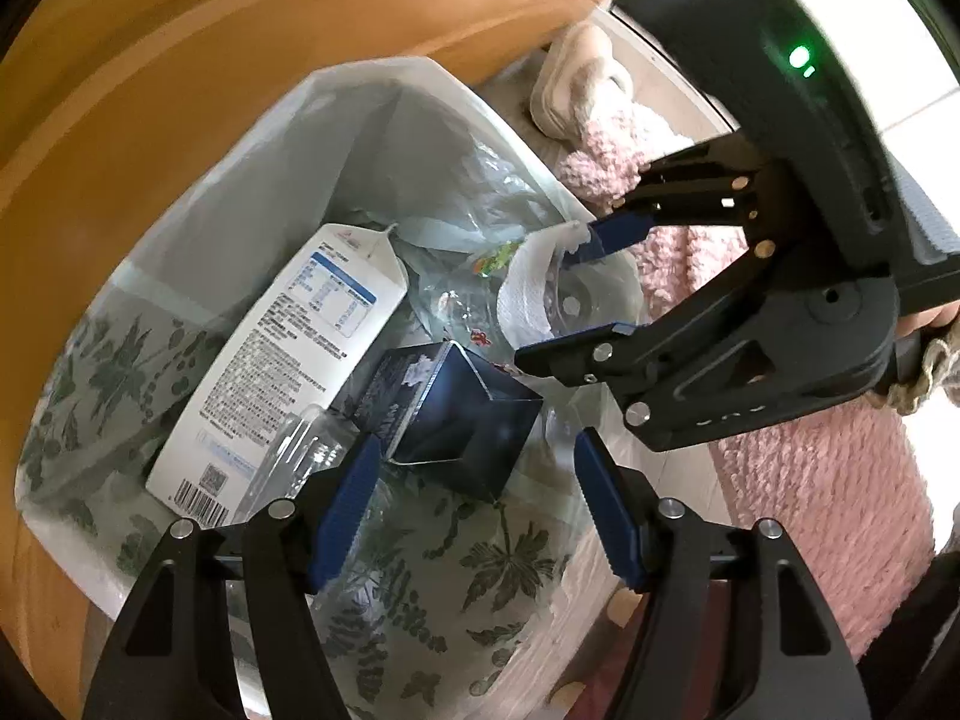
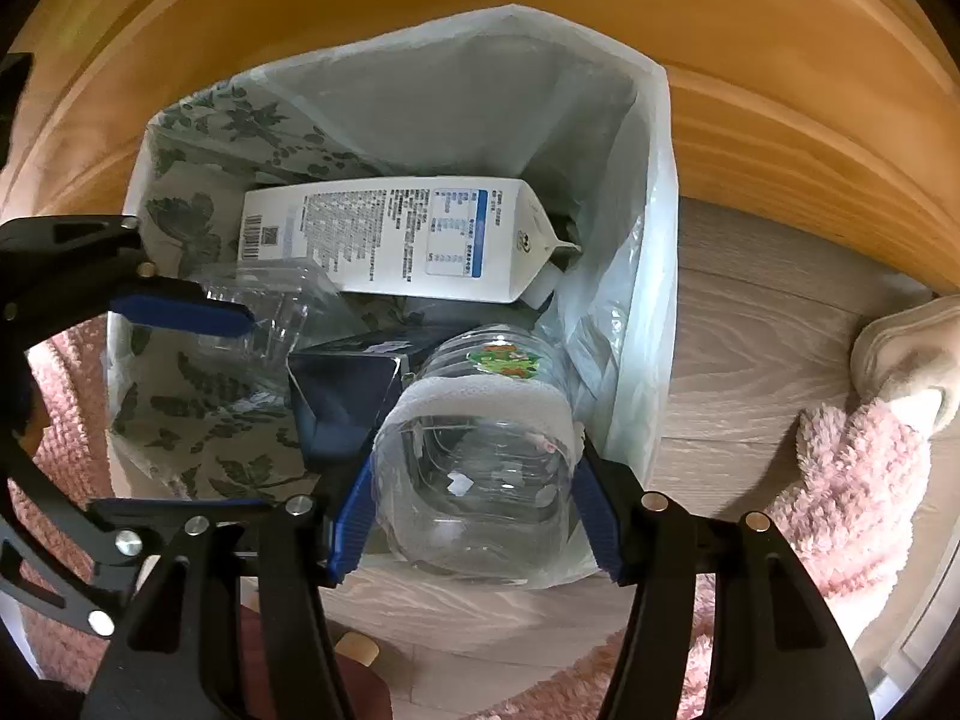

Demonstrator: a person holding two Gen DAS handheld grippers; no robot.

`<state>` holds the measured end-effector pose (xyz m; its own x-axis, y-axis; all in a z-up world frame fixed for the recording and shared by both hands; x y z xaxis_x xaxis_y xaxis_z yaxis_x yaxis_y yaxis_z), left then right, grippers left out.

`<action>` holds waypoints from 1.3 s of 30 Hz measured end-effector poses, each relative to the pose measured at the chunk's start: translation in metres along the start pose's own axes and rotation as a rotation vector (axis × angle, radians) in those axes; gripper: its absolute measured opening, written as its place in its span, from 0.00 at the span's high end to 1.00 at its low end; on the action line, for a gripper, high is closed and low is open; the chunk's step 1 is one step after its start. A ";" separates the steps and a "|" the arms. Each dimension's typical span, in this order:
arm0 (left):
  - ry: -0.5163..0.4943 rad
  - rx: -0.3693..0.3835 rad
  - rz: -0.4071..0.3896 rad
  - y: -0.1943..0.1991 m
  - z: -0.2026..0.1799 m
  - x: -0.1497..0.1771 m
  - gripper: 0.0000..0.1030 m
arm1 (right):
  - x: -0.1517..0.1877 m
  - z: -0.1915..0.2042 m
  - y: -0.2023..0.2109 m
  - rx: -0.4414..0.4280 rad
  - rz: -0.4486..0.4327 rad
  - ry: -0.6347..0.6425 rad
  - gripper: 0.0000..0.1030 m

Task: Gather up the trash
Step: 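Lower the blue carton into the bin and open the left tool, then open the right tool to drop the clear plastic bottle into the bin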

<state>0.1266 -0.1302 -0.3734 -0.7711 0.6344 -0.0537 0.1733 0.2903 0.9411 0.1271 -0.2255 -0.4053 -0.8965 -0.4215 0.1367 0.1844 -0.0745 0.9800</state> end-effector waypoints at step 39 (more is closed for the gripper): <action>0.445 -0.073 -0.219 0.079 0.028 0.069 0.08 | 0.025 0.019 0.042 -0.006 -0.068 -0.050 0.09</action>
<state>0.1041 -0.0438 -0.3116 -0.9739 0.1928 -0.1199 -0.0529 0.3210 0.9456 0.1043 -0.2217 -0.3582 -0.9260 -0.3696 0.0766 0.1242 -0.1068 0.9865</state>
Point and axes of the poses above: each gripper's, at about its wrist camera, not at the fingertips, and y roughly against the way its jaws point, z to its left, x to its underside, the point moved 4 cm from there along -y, roughly the way its jaws point, and after that the axes turned 9 degrees about z, right-handed, at the moved point
